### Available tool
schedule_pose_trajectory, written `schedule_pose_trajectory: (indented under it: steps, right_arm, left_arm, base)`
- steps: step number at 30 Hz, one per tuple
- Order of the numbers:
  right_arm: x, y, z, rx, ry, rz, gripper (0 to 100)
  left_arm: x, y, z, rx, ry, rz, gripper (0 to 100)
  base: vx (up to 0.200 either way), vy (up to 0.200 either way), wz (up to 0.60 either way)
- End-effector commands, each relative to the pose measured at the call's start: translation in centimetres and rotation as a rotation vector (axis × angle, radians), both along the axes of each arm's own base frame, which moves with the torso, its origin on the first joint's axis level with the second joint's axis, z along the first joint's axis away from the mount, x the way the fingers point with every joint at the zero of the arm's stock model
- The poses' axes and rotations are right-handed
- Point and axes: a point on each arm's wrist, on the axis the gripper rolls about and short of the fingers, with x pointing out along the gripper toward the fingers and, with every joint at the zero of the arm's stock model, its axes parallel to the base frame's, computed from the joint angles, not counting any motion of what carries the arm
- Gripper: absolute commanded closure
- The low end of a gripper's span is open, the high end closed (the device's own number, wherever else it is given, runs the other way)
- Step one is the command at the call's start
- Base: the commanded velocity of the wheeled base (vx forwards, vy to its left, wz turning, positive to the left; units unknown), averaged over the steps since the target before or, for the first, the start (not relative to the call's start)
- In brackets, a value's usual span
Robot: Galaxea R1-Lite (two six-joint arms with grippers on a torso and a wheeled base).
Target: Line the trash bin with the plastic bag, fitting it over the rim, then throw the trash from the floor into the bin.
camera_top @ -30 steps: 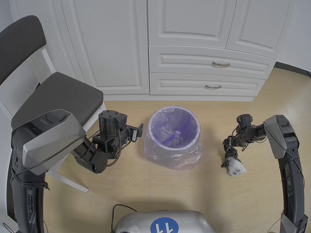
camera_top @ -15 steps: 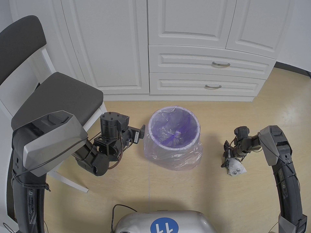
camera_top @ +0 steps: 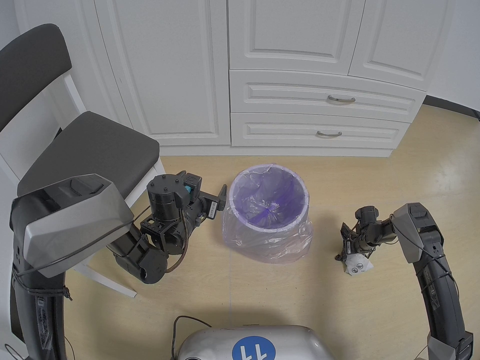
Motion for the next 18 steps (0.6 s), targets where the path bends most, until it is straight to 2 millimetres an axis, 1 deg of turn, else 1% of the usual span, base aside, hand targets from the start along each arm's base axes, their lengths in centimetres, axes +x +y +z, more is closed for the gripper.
schedule_pose_trajectory:
  steps: [1, 4, 6, 7, 9, 11, 12, 13, 14, 16, 18]
  right_arm:
    - [0.0, 0.0, -0.3, 0.0, -0.002, -0.003, 100]
    - [0.1, -0.1, -0.2, -0.033, -0.022, -0.032, 100]
    - [0.2, -0.2, -0.2, -0.051, -0.038, -0.046, 100]
    - [0.5, -0.2, 0.0, -0.073, -0.076, -0.065, 100]
    - [1.7, -0.4, 1.2, -0.094, -0.232, -0.09, 100]
    - [2.3, -1.1, 2.5, -0.113, -0.366, -0.082, 100]
    - [2.5, -1.2, 3.3, -0.13, -0.411, -0.067, 100]
    - [2.6, -1.3, 3.5, -0.132, -0.419, -0.067, 100]
    - [2.7, -2.1, 5.4, -0.17, -0.474, -0.05, 100]
    - [2.5, -2.4, 7.2, -0.197, -0.5, -0.039, 100]
    - [2.4, -2.4, 10.0, -0.211, -0.55, -0.034, 100]
  left_arm:
    - [-2.0, -0.2, 2.6, -0.003, -0.067, -0.02, 0]
    - [-2.4, 0.4, 3.7, 0.003, -0.105, -0.013, 0]
    - [-2.5, 0.6, 3.9, 0.007, -0.11, -0.006, 0]
    - [-2.7, 0.8, 4.1, 0.007, -0.116, 0.005, 0]
    - [-3.3, 1.4, 4.9, 0.0, -0.13, 0.024, 0]
    - [-3.8, 1.9, 5.6, -0.006, -0.138, 0.029, 0]
    - [-4.2, 2.1, 6.0, -0.01, -0.143, 0.029, 0]
    - [-4.2, 2.1, 6.0, -0.01, -0.143, 0.029, 0]
    - [-4.9, 2.5, 6.7, -0.015, -0.149, 0.03, 0]
    - [-5.5, 2.7, 7.2, -0.026, -0.16, 0.027, 0]
    - [-5.6, 2.7, 7.7, -0.035, -0.182, 0.028, 0]
  base:
    - [0.0, 0.0, 0.0]
    - [0.0, 0.0, 0.0]
    - [0.0, 0.0, 0.0]
    - [0.0, 0.0, 0.0]
    - [0.0, 0.0, 0.0]
    - [0.0, 0.0, 0.0]
    - [0.0, 0.0, 0.0]
    - [0.0, 0.0, 0.0]
    - [0.0, 0.0, 0.0]
    - [0.0, 0.0, 0.0]
    - [0.0, 0.0, 0.0]
